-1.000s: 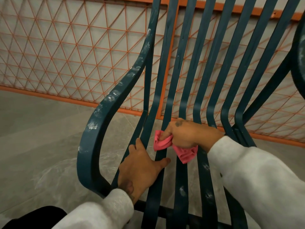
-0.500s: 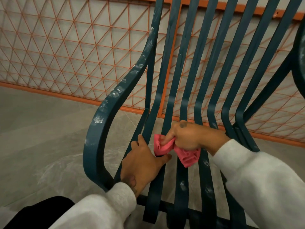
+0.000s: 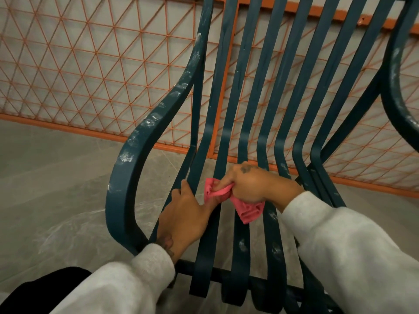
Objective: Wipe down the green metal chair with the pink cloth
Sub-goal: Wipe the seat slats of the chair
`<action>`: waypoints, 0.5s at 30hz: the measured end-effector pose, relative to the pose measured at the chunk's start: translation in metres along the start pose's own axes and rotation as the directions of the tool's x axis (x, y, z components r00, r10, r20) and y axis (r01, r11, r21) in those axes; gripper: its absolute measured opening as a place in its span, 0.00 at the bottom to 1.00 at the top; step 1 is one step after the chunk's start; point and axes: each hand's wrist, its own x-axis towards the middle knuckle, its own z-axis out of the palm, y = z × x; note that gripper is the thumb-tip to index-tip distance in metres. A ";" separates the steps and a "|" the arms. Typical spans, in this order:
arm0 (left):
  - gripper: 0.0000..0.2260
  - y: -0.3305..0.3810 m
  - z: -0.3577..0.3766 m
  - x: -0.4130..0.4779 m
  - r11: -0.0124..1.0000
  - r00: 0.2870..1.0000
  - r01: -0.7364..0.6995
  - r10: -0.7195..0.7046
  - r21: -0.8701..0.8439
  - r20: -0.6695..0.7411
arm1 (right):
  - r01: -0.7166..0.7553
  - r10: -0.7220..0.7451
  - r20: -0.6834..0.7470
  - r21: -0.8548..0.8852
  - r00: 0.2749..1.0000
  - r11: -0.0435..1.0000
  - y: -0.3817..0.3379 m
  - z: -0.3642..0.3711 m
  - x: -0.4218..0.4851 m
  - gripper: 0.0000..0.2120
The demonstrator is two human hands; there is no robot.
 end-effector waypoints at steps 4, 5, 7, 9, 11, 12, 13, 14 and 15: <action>0.25 -0.002 -0.002 0.001 0.990 0.999 -0.007 0.002 -0.141 -0.034 | -0.015 0.010 -0.093 -0.050 0.996 0.999 -0.012 0.007 -0.007 0.28; 0.23 -0.002 -0.003 0.000 0.988 0.999 -0.018 0.012 -0.151 -0.039 | -0.002 -0.008 -0.106 -0.092 0.994 0.996 -0.017 0.012 -0.013 0.28; 0.23 -0.002 -0.004 -0.001 0.988 0.999 -0.025 0.019 -0.149 -0.040 | 0.030 -0.044 -0.123 -0.119 0.991 0.992 -0.026 0.024 -0.030 0.28; 0.24 -0.001 -0.005 -0.002 0.989 0.999 -0.021 0.016 -0.145 -0.037 | 0.081 -0.096 -0.124 -0.125 0.988 0.989 -0.036 0.034 -0.051 0.26; 0.25 -0.001 -0.006 0.000 0.988 1.000 -0.007 0.003 -0.157 -0.021 | 0.112 -0.124 -0.097 -0.126 0.988 0.986 -0.045 0.042 -0.070 0.26; 0.26 -0.001 -0.006 0.000 0.985 1.000 0.006 -0.008 -0.170 -0.012 | 0.120 -0.130 -0.080 -0.122 0.988 0.985 -0.049 0.045 -0.078 0.27; 0.28 -0.002 -0.006 0.000 0.983 1.000 0.006 -0.009 -0.183 -0.013 | 0.125 -0.133 -0.066 -0.120 0.989 0.985 -0.051 0.047 -0.084 0.27; 0.30 -0.002 -0.007 -0.001 0.982 1.000 0.002 -0.005 -0.191 -0.015 | 0.130 -0.137 -0.061 -0.115 0.989 0.985 -0.052 0.048 -0.086 0.27; 0.32 -0.002 -0.006 -0.002 0.981 1.000 -0.009 0.005 -0.193 -0.022 | 0.128 -0.136 -0.070 -0.104 0.988 0.986 -0.050 0.049 -0.086 0.27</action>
